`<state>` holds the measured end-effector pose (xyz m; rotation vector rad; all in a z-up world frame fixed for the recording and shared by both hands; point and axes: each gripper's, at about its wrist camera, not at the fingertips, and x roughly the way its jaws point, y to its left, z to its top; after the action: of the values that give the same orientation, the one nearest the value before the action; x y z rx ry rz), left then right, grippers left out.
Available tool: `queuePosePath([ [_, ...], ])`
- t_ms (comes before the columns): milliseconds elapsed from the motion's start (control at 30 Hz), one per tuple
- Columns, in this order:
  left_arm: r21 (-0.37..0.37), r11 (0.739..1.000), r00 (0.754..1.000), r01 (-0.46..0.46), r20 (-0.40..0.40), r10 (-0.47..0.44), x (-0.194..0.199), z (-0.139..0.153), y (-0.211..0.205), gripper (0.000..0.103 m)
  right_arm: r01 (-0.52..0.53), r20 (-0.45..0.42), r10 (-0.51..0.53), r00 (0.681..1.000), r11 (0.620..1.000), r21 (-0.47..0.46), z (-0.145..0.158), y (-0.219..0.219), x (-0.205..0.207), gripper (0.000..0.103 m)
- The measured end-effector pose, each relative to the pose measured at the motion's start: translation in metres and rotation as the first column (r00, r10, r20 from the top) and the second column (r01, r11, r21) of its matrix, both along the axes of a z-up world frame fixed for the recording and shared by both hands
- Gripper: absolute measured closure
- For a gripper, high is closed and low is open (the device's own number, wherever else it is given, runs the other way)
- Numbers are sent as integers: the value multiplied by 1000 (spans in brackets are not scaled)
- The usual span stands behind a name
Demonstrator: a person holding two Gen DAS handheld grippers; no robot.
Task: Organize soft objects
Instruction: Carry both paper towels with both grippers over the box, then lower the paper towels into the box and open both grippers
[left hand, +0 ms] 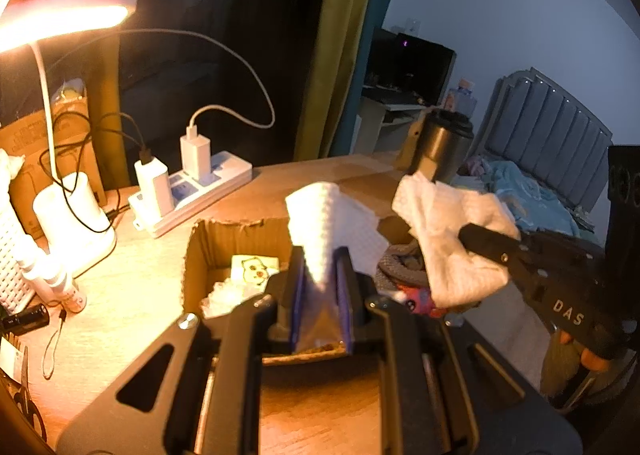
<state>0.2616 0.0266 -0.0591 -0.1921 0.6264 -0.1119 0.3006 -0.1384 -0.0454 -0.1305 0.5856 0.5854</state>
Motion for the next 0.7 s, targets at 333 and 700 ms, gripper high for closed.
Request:
queuePosePath([
  [333,13,1000,999,-3,-52,3,26,-29,-3,88,-21,-71,21,997,1000,5,-29,10,22,94],
  [700,30,999,993,-18,-115,22,42,-54,-2,86,-27,-169,20,985,999,-39,-65,17,42,94],
])
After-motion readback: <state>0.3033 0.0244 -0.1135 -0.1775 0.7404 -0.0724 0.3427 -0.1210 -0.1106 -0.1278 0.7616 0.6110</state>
